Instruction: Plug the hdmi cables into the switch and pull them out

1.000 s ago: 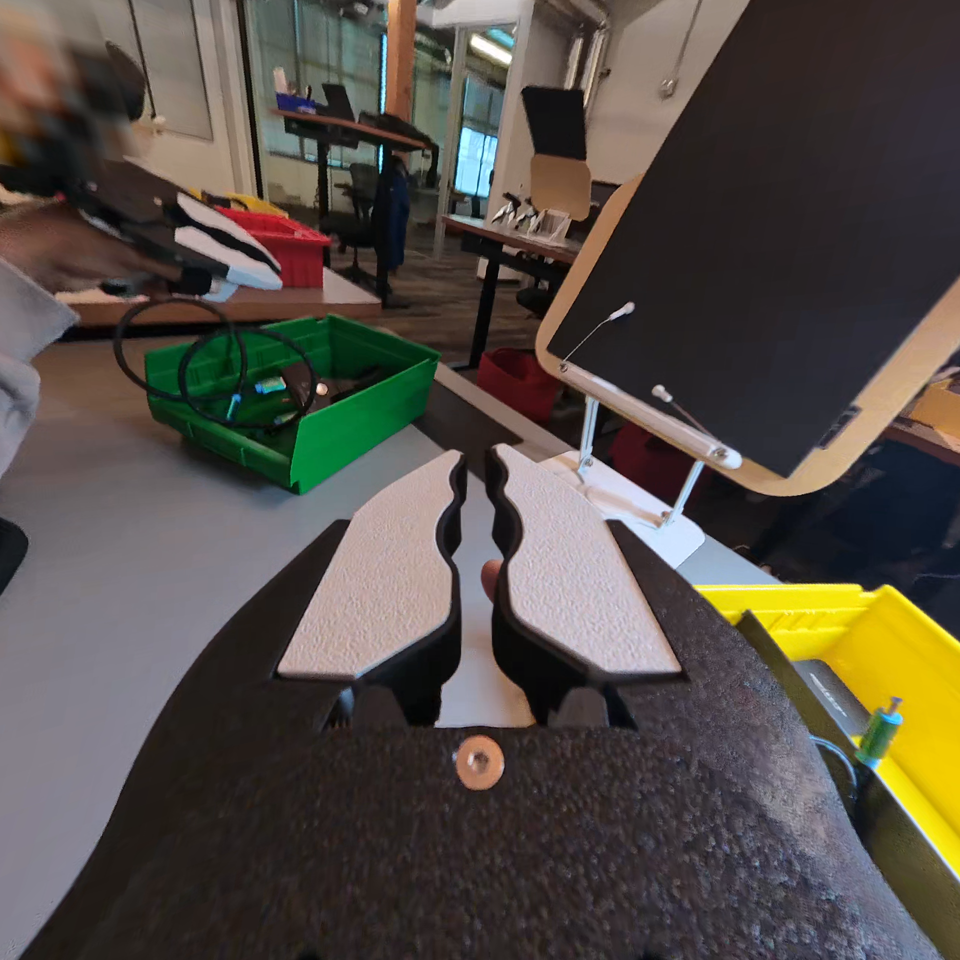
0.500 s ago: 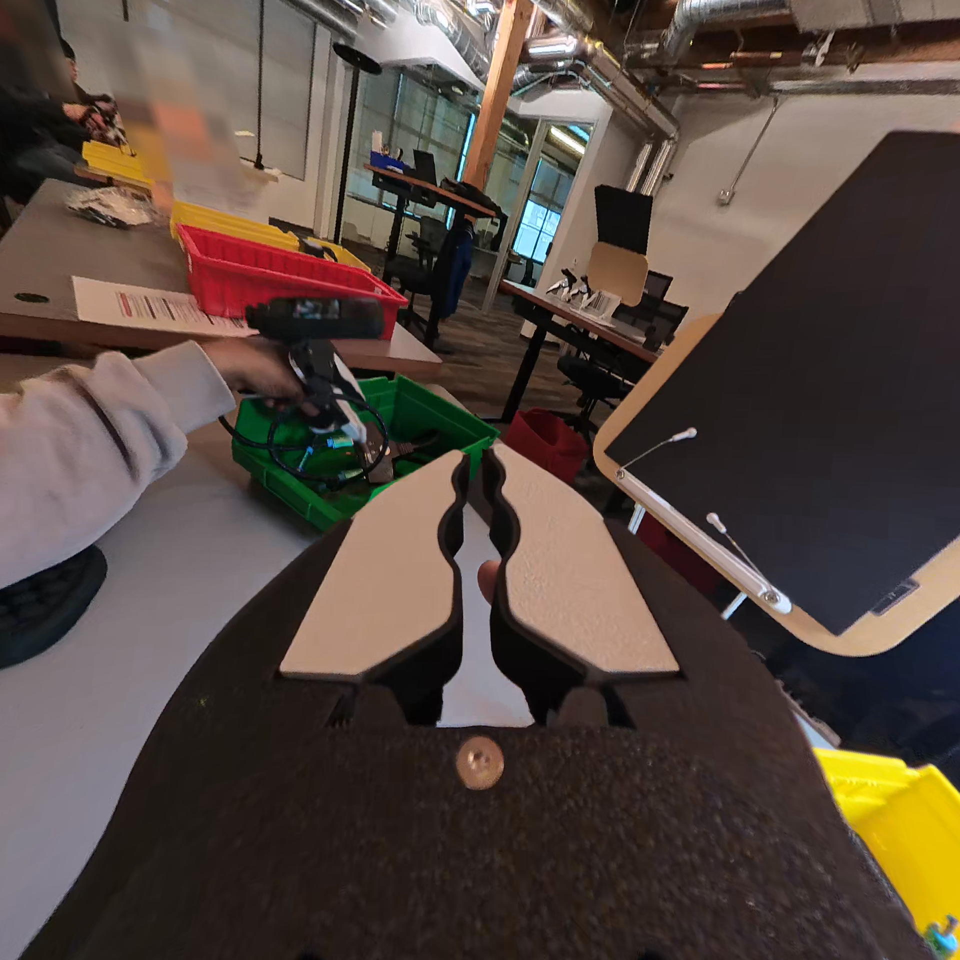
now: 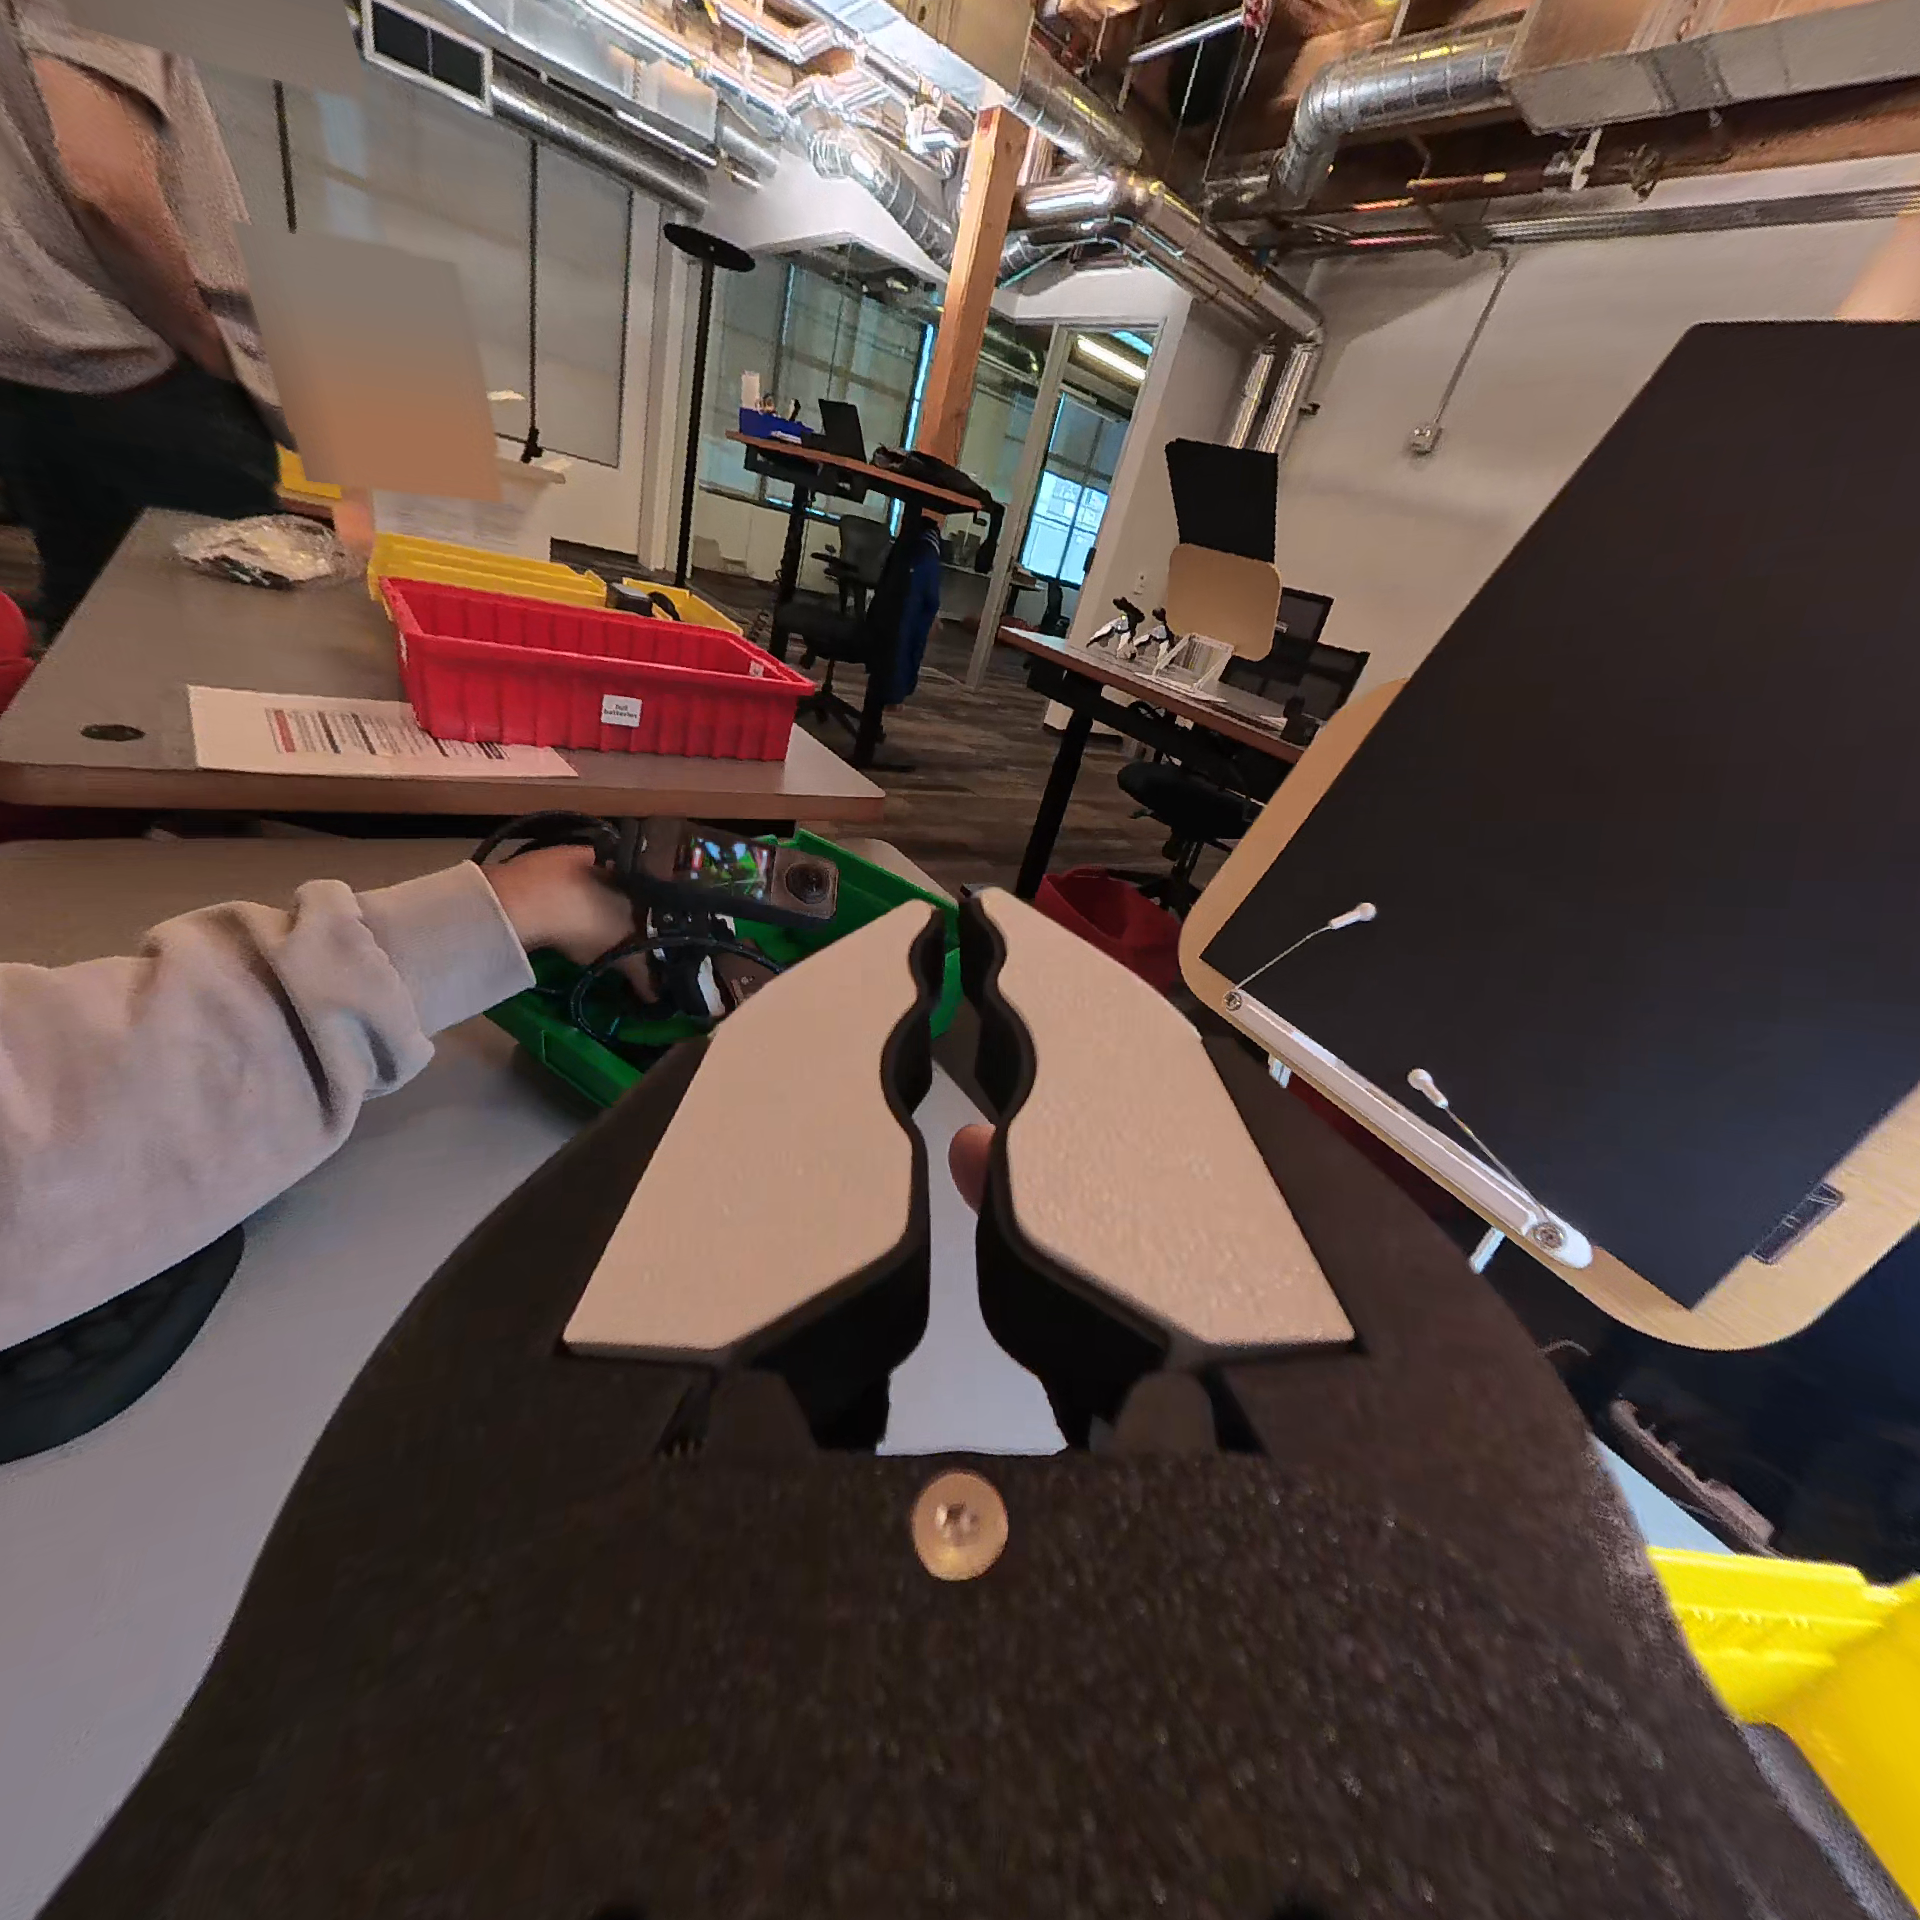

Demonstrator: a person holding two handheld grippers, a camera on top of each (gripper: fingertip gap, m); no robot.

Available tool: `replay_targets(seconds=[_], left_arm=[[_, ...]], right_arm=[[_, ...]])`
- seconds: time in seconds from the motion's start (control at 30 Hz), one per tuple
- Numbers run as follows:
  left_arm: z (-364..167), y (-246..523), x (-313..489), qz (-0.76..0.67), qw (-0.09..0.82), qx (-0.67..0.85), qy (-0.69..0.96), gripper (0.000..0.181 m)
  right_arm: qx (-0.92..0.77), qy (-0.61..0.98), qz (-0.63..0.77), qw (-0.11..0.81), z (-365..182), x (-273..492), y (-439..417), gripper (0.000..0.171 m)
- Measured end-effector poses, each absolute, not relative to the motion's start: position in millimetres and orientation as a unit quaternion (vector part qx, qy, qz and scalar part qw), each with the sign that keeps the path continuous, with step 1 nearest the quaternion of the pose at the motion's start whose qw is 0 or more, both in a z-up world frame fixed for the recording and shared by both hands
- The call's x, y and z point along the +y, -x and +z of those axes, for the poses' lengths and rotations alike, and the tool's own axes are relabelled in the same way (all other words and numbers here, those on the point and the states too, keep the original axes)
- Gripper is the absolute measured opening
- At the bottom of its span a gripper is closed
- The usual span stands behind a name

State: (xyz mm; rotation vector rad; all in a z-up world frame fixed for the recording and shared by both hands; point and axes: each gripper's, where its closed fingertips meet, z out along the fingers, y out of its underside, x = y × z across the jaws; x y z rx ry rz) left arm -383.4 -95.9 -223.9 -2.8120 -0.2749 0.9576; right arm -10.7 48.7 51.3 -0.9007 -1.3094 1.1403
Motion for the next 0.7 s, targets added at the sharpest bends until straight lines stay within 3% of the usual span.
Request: replay_targets(seconds=[0.27, 0.4, 0.7], left_arm=[[-226.1, 389.5, -97.9, 0.335, 0.074, -0.069, 0.937, 0.05], [-212.1, 384.9, -93.0, 0.321, 0.129, -0.066, 0.936, 0.041], [-147.3, 378.3, -97.1, 0.312, 0.267, -0.081, 0.908, 0.04]], right_arm=[[-0.547, 0.383, 0.481, 0.568, 56.3, 57.2, 2.4, 0.002], [-0.548, 0.383, 0.475, 0.571, 54.8, 61.5, 1.5, 0.002], [-0.545, 0.387, 0.472, 0.575, 52.9, 69.1, -0.1, 0.001]])
